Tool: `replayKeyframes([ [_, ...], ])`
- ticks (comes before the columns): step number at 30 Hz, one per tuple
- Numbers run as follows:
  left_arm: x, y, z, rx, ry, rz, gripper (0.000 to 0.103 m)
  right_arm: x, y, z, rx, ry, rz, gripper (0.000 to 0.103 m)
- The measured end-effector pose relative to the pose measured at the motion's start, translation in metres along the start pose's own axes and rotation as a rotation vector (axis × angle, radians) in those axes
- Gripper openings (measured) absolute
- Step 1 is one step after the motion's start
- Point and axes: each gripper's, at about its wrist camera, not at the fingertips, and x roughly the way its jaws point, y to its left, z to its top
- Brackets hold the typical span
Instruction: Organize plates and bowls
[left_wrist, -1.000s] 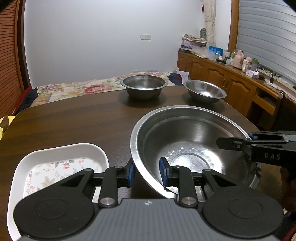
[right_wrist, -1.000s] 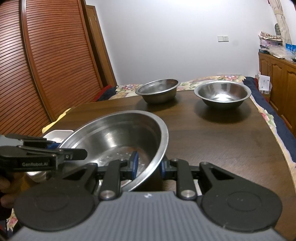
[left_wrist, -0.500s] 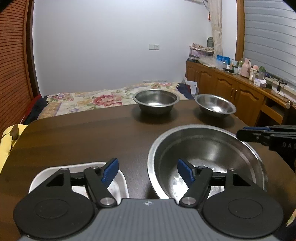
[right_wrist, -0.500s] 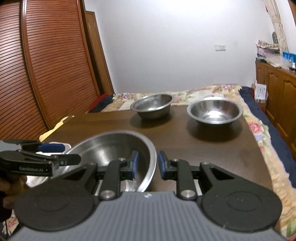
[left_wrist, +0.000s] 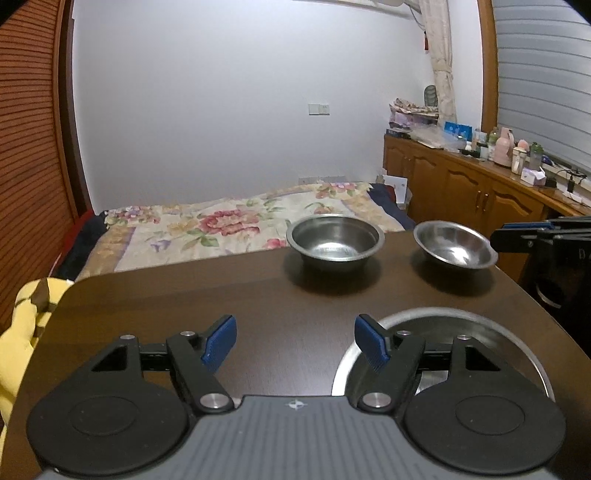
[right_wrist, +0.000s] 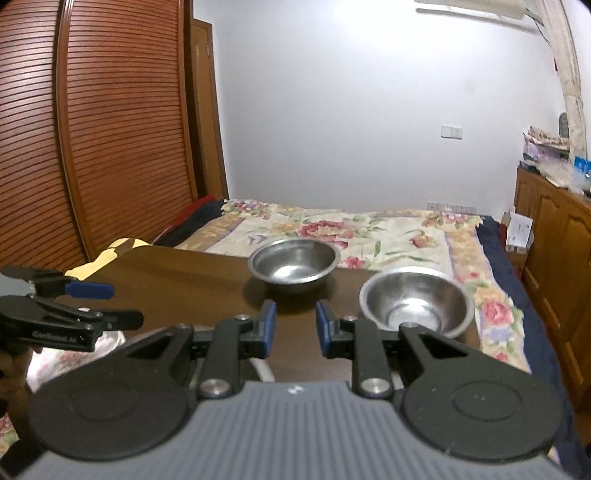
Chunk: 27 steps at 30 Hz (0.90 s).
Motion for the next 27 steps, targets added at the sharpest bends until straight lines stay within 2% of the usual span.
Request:
replayKeyframes([
  [7, 0.014, 0.000, 0.021, 0.019, 0.001, 0.012, 0.073, 0.014, -0.014, 0.022, -0.003, 0.003, 0.013, 0.026],
  [14, 0.035, 0.005, 0.038, 0.032, 0.006, 0.010, 0.073, 0.042, -0.028, 0.038, 0.030, 0.036, 0.038, 0.030],
  [18, 0.058, 0.013, 0.045, 0.019, 0.037, -0.003, 0.073, 0.068, -0.030, 0.041, 0.029, 0.075, 0.046, 0.032],
  [27, 0.087, 0.030, 0.070, 0.025, 0.025, 0.001, 0.073, 0.124, -0.040, 0.047, 0.053, 0.166, 0.062, 0.032],
])
